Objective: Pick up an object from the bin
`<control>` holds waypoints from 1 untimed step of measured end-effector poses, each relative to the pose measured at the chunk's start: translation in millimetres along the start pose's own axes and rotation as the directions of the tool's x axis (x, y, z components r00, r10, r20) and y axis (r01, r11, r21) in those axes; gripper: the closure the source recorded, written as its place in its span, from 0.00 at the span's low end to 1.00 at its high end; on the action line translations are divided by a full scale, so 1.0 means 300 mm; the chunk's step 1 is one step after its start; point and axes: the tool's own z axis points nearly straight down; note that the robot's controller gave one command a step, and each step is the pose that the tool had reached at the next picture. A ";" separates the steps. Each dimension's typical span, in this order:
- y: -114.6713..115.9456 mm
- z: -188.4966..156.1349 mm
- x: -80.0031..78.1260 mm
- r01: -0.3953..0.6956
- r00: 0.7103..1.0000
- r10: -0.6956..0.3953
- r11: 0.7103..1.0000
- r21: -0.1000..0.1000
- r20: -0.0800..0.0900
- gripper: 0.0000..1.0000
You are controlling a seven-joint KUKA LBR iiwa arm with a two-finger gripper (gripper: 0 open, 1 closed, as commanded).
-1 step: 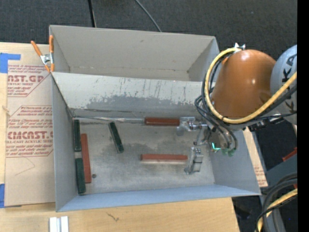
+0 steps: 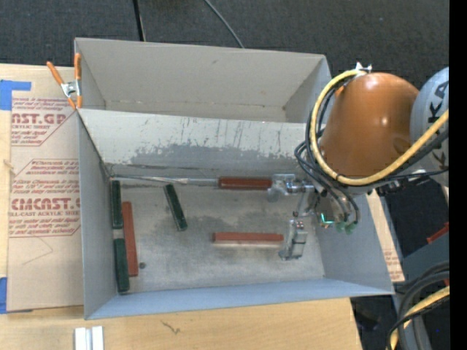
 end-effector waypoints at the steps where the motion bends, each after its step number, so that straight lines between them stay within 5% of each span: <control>1: 0.024 0.159 -0.006 -0.013 1.000 0.013 1.000 -0.001 0.008 0.00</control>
Offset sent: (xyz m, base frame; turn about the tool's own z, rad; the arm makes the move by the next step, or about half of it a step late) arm 0.0329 0.0249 -0.1725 -0.1080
